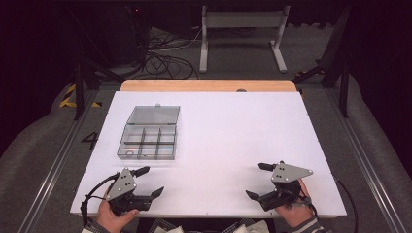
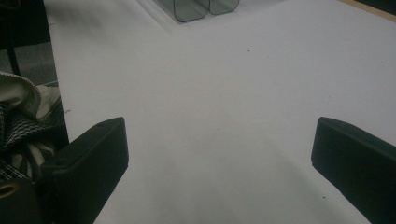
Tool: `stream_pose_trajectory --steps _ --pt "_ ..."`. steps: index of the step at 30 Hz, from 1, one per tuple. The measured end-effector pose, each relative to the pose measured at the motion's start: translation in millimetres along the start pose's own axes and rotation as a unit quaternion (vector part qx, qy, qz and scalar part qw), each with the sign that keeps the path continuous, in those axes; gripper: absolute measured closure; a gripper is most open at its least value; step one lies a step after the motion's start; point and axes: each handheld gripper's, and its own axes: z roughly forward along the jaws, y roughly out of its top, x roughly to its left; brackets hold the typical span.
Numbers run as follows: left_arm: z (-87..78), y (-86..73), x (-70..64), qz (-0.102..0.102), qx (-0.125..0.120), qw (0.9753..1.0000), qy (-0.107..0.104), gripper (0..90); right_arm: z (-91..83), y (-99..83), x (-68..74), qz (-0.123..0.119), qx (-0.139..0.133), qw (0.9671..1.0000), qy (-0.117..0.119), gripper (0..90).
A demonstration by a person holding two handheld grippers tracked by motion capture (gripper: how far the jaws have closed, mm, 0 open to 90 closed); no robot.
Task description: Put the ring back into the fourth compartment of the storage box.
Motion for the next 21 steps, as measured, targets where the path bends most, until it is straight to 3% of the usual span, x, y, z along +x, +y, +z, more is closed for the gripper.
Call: stream_pose_trajectory --steps 13,21 --pt "-2.3 1.2 2.3 -0.019 -0.015 0.9997 -0.008 19.9 0.5 0.1 0.0 -0.001 0.001 1.0000 0.001 4.3" --pt "-2.3 1.7 1.2 -0.011 -0.015 0.9998 -0.003 19.8 0.5 -0.1 -0.2 0.000 0.000 1.0000 0.001 4.3"
